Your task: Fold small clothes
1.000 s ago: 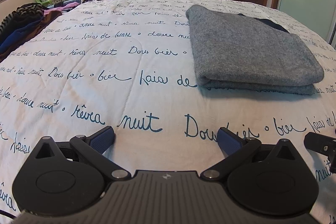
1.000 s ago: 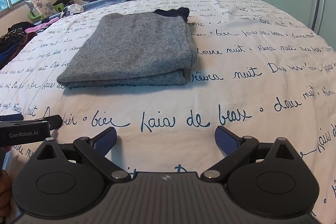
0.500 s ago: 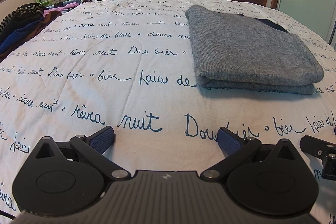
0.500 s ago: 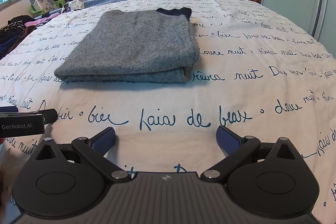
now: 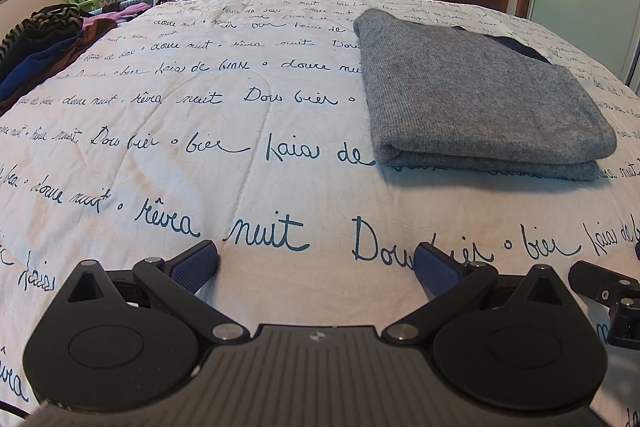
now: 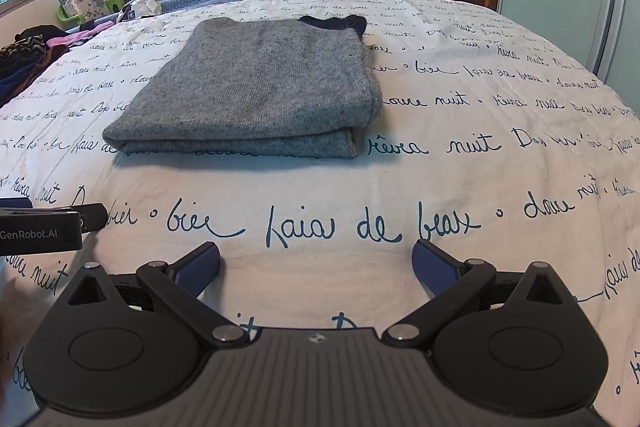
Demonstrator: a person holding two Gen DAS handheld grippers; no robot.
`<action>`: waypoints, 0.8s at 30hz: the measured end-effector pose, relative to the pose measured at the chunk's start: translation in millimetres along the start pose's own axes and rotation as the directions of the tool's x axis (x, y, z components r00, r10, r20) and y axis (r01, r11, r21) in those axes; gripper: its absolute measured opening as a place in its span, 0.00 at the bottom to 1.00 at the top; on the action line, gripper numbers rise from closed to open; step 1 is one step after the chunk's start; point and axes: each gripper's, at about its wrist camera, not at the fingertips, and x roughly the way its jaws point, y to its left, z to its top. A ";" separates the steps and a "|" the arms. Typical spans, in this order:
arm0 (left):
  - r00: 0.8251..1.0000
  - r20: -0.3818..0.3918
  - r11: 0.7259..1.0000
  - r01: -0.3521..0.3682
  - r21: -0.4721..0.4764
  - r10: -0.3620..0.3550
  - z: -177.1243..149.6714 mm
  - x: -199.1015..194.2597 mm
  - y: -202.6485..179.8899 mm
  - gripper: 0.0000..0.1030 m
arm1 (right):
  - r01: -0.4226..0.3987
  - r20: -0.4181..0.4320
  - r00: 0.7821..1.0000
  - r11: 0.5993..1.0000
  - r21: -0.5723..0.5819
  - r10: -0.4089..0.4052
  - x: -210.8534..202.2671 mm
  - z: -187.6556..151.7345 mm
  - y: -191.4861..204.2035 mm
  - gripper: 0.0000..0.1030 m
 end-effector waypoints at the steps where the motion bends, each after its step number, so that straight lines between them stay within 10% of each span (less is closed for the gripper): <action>1: 1.000 0.000 1.000 0.000 0.000 0.000 0.0 0.0 0.0 1.00 | 0.000 0.000 1.000 1.000 0.000 0.000 0.0 0.0 0.0 1.00; 24: 1.000 0.014 1.000 0.001 -0.002 -0.001 -0.9 -0.3 -0.6 1.00 | 0.005 0.001 1.000 1.000 -0.006 -0.005 0.8 -0.3 1.1 1.00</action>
